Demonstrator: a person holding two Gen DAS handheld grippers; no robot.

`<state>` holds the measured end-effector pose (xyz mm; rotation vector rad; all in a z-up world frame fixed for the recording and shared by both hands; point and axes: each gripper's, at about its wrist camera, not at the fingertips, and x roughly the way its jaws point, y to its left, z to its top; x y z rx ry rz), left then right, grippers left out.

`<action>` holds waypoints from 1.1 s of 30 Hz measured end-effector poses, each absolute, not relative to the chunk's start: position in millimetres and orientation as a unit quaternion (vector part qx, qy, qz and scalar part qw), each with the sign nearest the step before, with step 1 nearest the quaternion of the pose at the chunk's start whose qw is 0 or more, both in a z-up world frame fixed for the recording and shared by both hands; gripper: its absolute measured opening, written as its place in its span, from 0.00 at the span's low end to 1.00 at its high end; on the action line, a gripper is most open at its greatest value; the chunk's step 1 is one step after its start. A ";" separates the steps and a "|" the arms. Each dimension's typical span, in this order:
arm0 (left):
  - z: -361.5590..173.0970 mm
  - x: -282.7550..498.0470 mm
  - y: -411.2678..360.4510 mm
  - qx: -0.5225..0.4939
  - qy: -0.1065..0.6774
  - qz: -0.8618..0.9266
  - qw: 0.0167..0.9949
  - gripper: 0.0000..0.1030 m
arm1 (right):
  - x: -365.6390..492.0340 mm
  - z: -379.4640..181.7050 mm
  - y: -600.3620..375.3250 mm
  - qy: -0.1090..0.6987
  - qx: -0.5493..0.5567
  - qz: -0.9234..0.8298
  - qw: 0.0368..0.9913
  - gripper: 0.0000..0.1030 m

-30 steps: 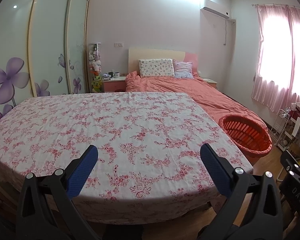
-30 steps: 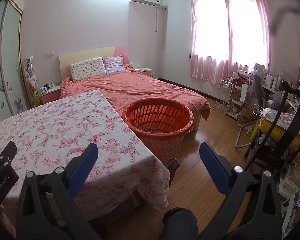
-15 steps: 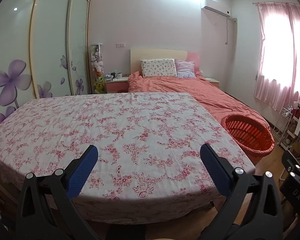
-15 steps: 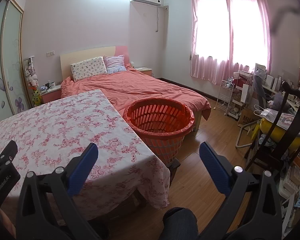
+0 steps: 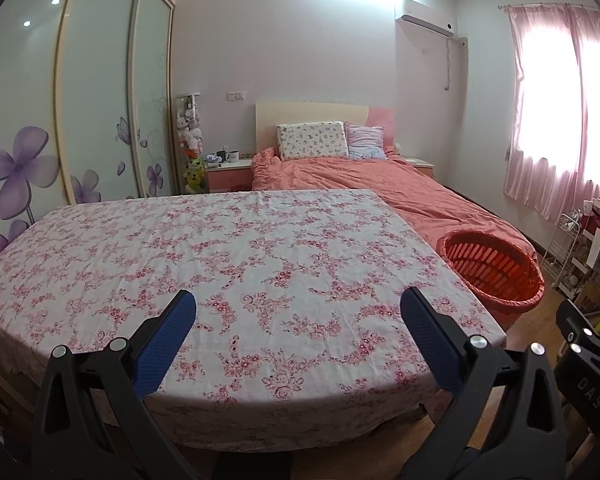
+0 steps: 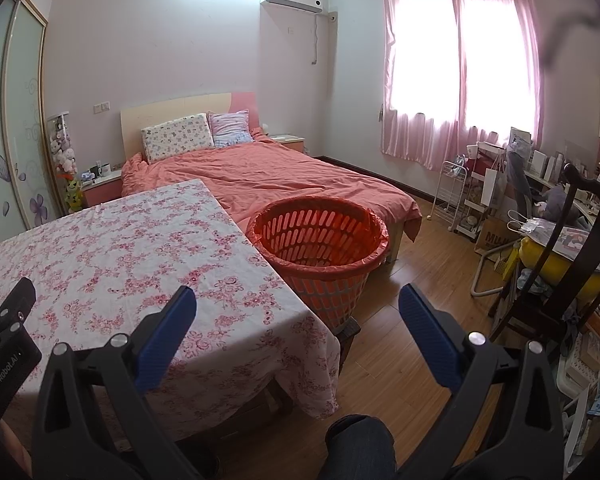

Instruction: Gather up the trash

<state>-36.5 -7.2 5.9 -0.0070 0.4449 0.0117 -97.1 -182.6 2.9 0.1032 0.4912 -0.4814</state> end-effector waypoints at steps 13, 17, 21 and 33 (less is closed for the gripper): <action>4.1 -35.2 -10.3 -0.001 0.226 0.003 0.974 0.98 | -97.1 2.7 -183.0 0.241 0.050 -0.236 0.940 0.96; 3.8 -34.9 -10.5 -0.001 0.227 0.003 0.974 0.98 | -97.6 3.4 -183.1 0.241 0.050 -0.236 0.940 0.96; 3.7 -34.9 -10.5 -0.001 0.227 0.002 0.974 0.98 | -97.1 2.7 -183.3 0.241 0.050 -0.236 0.940 0.96; 3.7 -34.9 -10.6 -0.001 0.227 0.003 0.974 0.98 | -97.0 2.6 -183.4 0.241 0.050 -0.236 0.940 0.96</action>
